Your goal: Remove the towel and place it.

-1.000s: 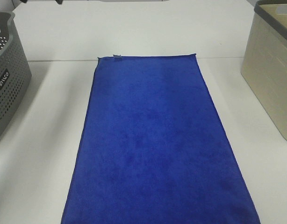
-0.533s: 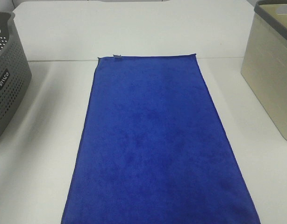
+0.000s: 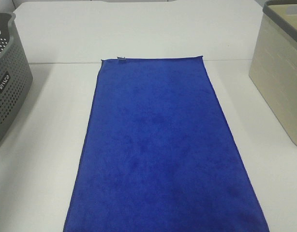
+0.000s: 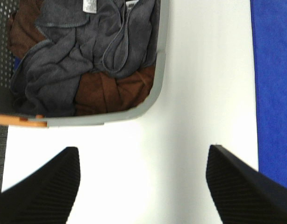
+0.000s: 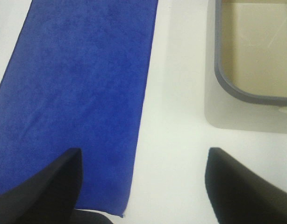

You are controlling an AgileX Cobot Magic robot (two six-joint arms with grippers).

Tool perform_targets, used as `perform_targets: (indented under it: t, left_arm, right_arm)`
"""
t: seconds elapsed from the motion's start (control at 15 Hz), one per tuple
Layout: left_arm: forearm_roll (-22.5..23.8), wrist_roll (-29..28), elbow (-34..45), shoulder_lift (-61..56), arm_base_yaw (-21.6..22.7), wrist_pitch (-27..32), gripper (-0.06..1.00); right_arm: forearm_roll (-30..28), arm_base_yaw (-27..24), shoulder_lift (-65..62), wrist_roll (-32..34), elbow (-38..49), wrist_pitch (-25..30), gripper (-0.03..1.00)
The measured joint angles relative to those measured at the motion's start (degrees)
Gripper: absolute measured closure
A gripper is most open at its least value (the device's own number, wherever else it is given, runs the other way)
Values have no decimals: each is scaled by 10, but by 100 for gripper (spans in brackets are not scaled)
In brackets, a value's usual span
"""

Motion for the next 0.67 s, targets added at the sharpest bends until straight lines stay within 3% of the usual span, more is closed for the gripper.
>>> perform_targets:
  t: [0.27,0.67]
  left_arm:
    - [34,-1,135,-205,0,1,25]
    - [34,-2,229,-456,0,-28,25]
  right_arm:
    - [-15,0,-167,11,123,0,24]
    - [-22,0,-352,11,313,1,24]
